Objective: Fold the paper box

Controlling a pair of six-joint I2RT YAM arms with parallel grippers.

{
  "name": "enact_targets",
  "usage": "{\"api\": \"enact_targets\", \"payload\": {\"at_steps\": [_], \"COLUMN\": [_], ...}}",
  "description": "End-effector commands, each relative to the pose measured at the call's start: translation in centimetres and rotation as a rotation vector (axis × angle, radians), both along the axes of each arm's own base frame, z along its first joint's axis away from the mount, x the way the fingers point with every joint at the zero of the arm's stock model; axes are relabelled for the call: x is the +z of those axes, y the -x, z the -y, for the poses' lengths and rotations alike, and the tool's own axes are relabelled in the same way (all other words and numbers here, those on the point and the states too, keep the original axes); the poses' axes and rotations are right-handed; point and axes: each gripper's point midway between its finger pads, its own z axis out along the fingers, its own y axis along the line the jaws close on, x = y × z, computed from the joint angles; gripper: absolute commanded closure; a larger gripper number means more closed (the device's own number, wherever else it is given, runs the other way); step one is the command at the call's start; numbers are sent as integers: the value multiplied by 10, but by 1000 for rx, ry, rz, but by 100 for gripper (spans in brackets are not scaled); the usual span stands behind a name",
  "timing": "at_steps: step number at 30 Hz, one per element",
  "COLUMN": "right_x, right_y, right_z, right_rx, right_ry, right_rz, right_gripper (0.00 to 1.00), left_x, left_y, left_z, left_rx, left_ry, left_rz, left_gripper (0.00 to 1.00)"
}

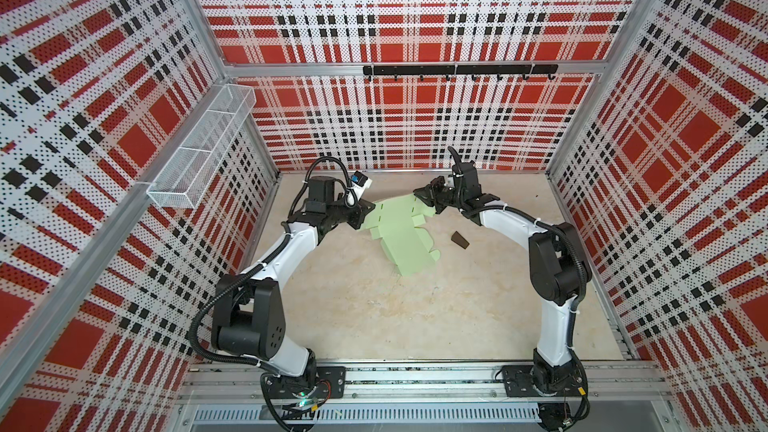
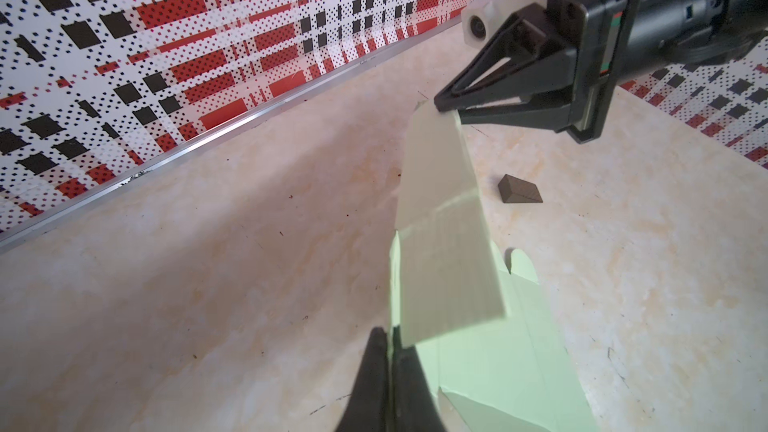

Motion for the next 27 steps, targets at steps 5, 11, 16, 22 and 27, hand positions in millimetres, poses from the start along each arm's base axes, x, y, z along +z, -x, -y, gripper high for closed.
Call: {"api": "enact_targets", "payload": {"at_steps": [5, 11, 16, 22, 27], "right_x": [29, 30, 26, 29, 33], "right_y": [-5, -5, 0, 10, 21], "right_z": [3, 4, 0, -4, -12], "right_rx": [-7, 6, 53, 110, 179], "right_ry": [-3, 12, 37, 80, 92], "right_rz": [88, 93, 89, 110, 123], "right_gripper": [100, 100, 100, 100, 100], "left_x": [9, 41, 57, 27, 10], "left_y": [1, 17, 20, 22, 29], "left_z": [-4, -16, -20, -5, 13], "left_rx": [-10, -67, -91, -135, -219], "left_ry": [-22, 32, 67, -62, -167], "left_rz": [23, -2, -1, 4, 5], "left_gripper": [53, 39, 33, 28, 26]}}
